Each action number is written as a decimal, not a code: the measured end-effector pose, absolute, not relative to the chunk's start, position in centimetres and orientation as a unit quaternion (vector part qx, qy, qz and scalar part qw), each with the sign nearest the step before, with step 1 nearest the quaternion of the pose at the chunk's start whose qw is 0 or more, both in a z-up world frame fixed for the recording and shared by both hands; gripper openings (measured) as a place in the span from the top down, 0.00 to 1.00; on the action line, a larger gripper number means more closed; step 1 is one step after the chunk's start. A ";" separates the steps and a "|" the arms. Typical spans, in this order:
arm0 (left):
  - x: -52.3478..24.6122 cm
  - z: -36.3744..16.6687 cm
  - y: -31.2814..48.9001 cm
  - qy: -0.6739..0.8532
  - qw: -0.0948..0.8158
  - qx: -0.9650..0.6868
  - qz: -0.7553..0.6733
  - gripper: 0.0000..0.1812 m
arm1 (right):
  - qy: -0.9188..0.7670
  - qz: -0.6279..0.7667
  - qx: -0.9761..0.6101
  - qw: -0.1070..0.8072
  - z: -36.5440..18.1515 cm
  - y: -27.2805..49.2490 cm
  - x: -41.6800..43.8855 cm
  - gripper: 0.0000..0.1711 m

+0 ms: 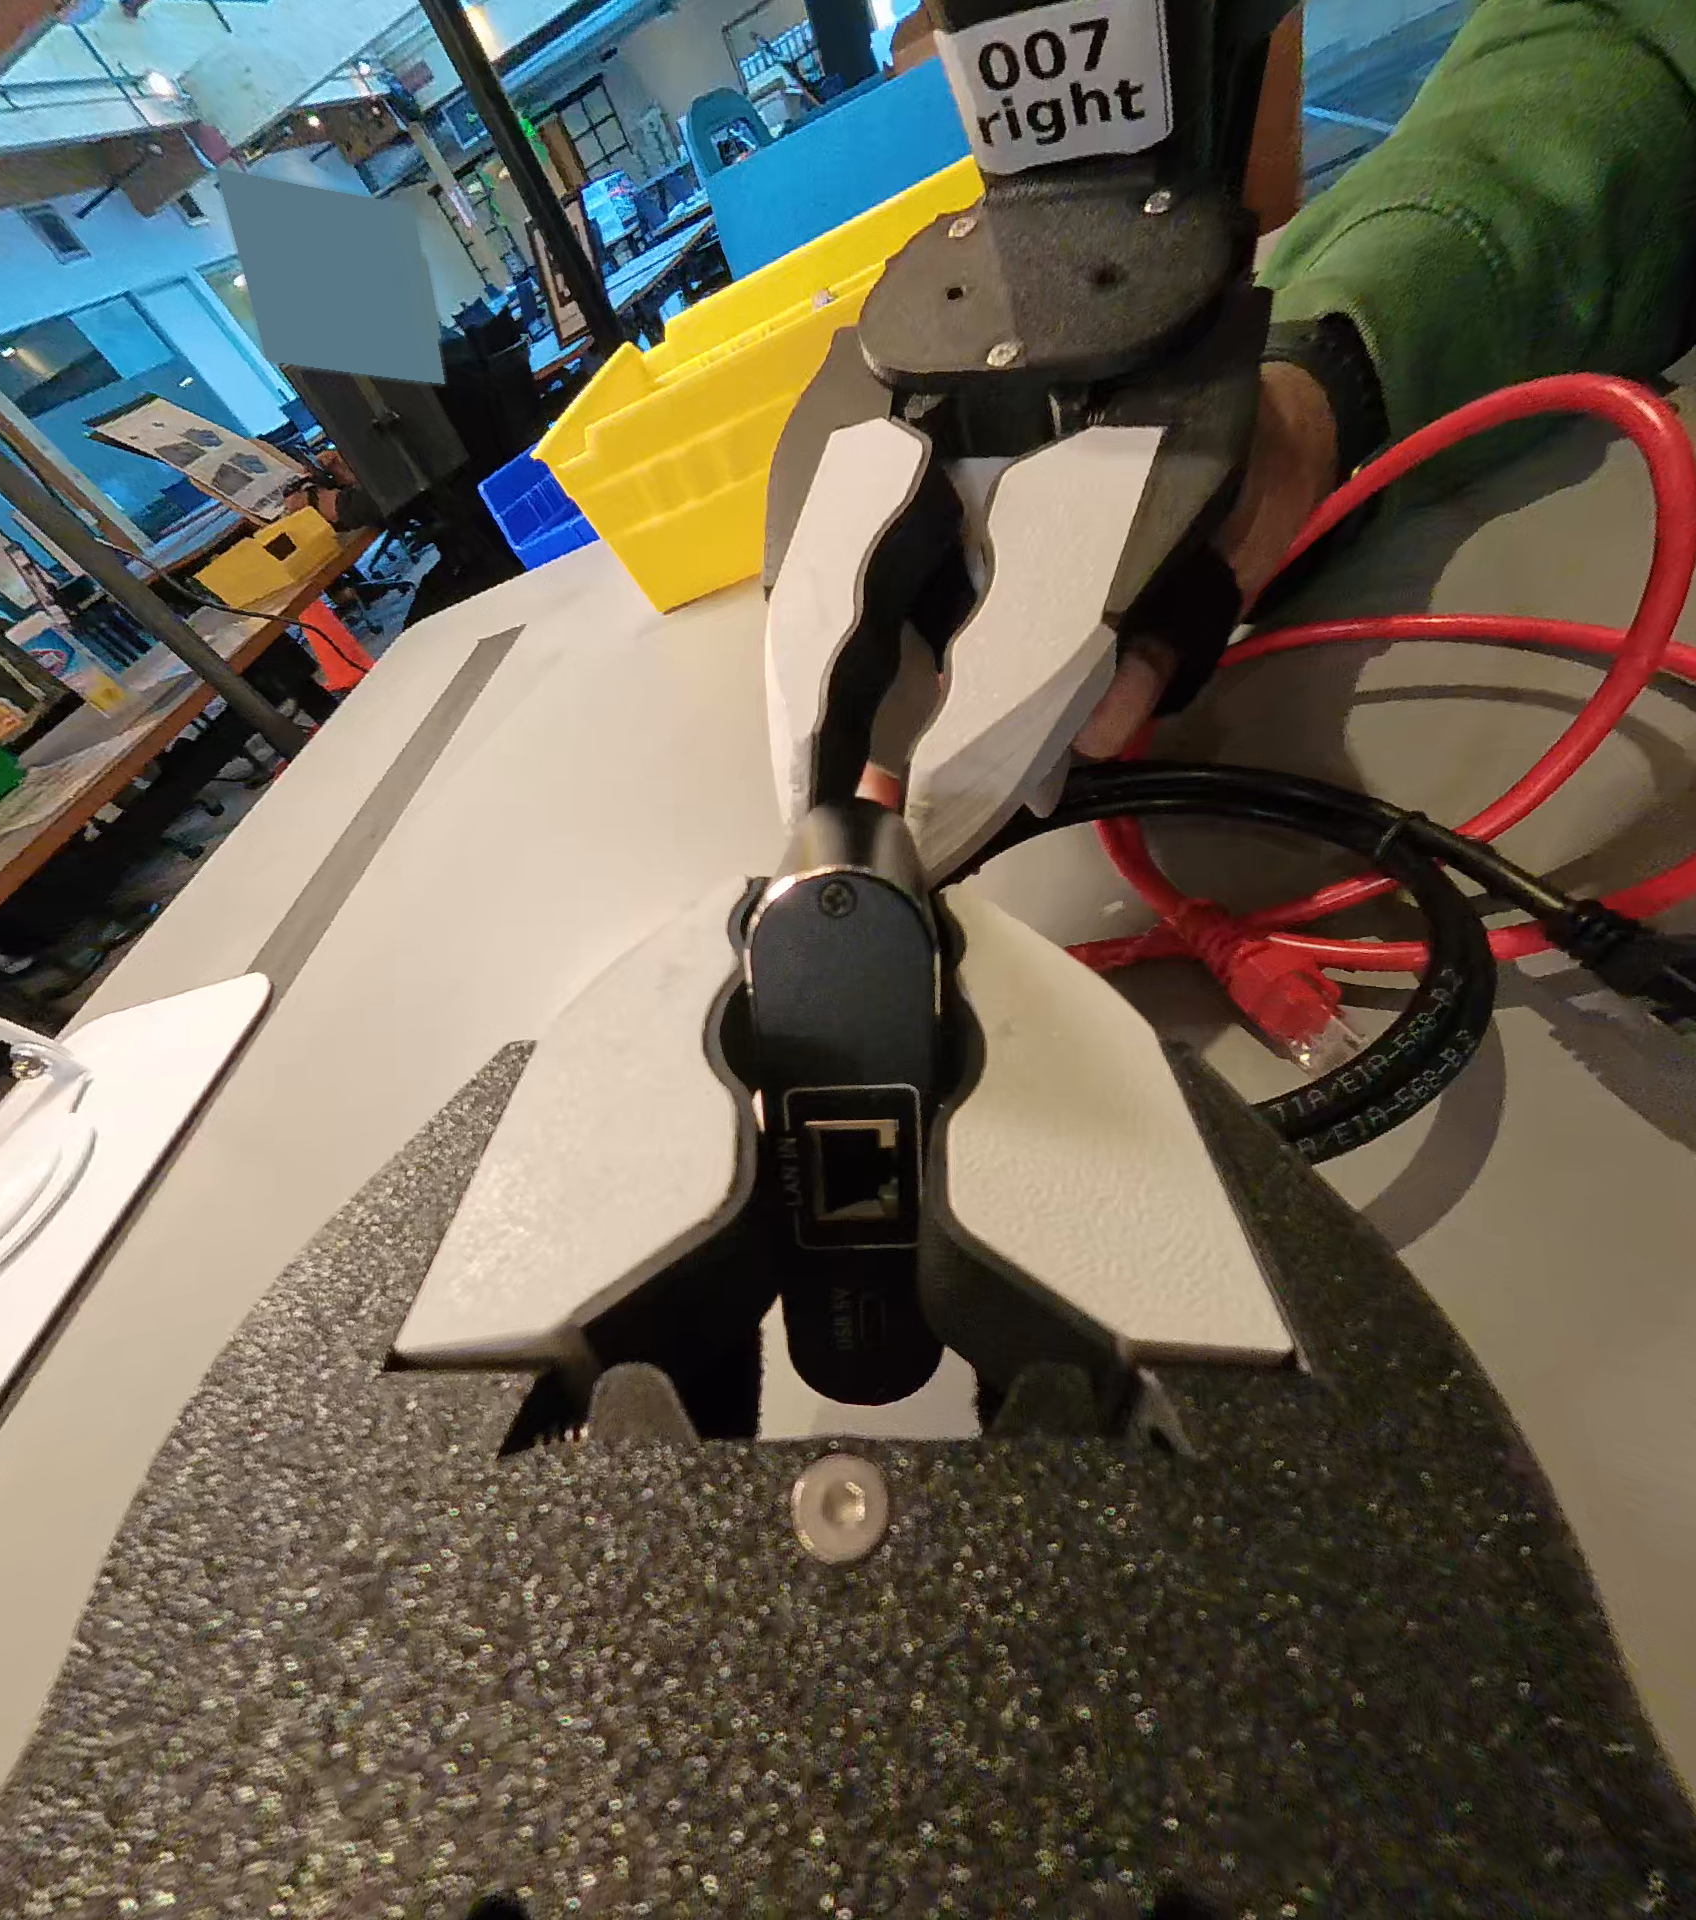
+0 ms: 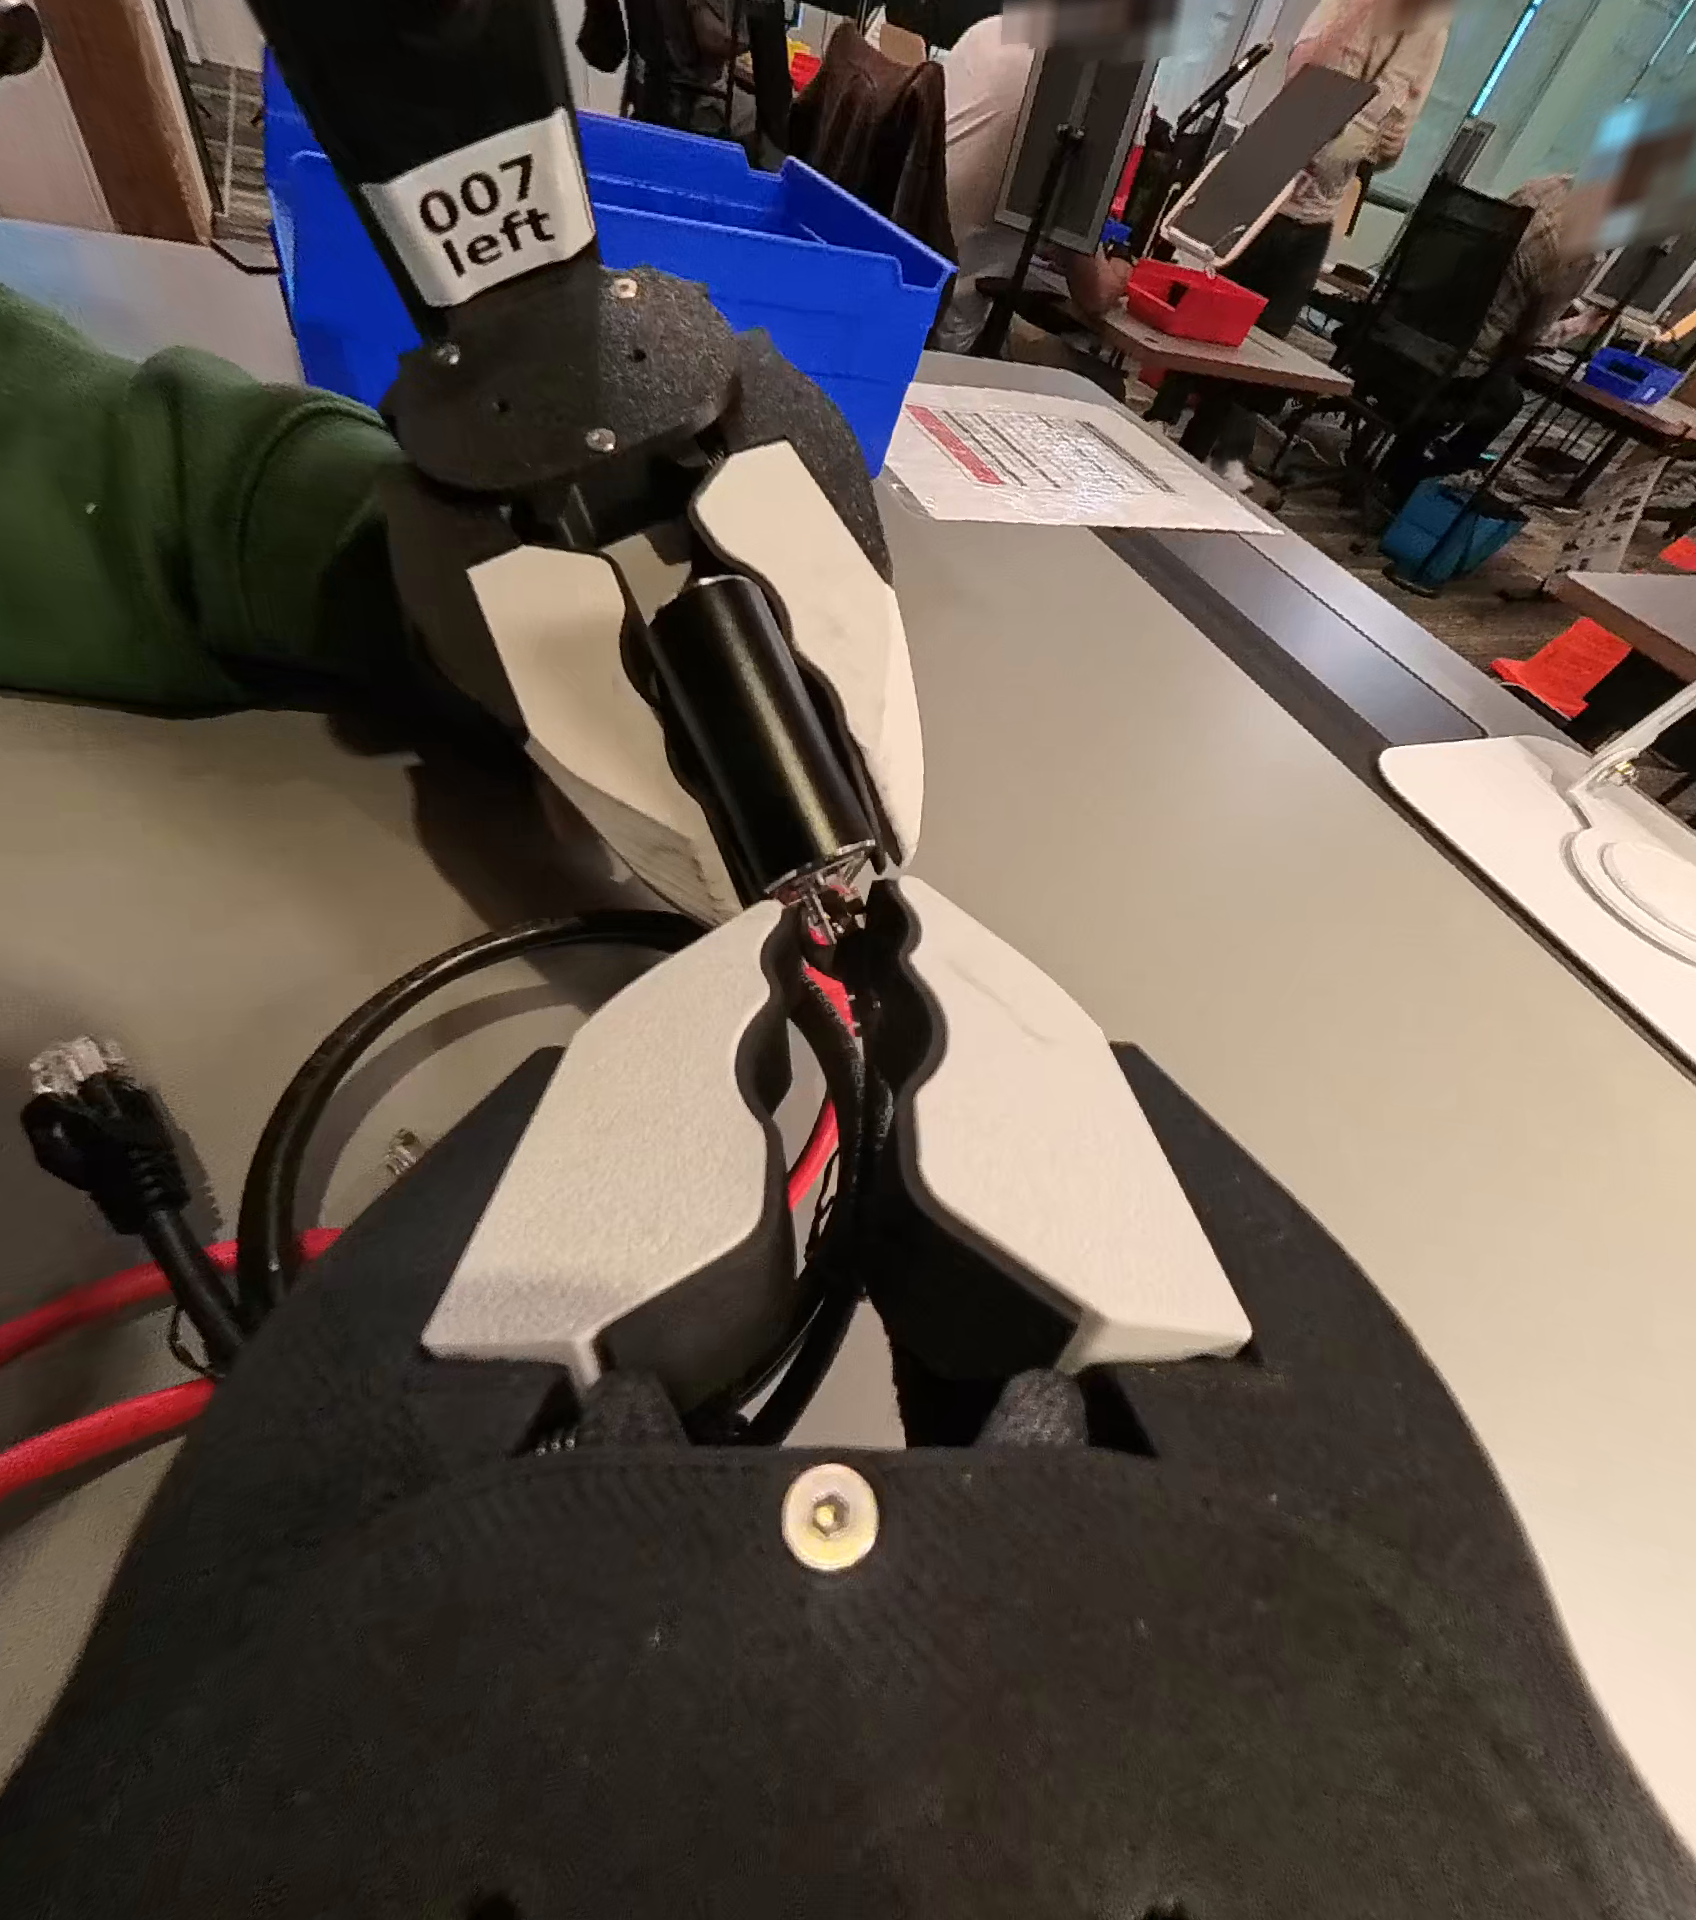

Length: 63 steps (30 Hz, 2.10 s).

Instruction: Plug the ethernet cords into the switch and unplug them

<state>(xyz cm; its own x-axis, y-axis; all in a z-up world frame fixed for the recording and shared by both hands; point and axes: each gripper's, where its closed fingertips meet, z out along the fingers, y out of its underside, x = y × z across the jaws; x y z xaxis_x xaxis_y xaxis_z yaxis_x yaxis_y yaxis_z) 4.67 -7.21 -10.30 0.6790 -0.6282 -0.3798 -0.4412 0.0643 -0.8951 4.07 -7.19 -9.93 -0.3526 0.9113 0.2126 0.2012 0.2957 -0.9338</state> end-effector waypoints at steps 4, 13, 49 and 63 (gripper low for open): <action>4.4 -9.5 -7.8 0.398 0.635 -0.658 -0.074 0.84 | -0.667 0.403 -0.447 0.440 -10.0 -4.4 3.9 0.92; 3.5 -9.4 -7.5 0.361 0.629 -0.681 -0.100 0.84 | -0.624 0.450 -0.483 0.418 -9.5 2.1 5.4 0.92; 2.4 -12.2 -6.0 0.352 0.563 -0.746 -0.034 0.84 | -0.321 0.189 -0.613 0.697 9.8 22.7 36.7 0.92; 2.2 -11.7 -6.1 0.325 0.559 -0.760 -0.065 0.84 | -0.367 0.102 -0.772 0.509 -3.6 28.0 39.0 0.85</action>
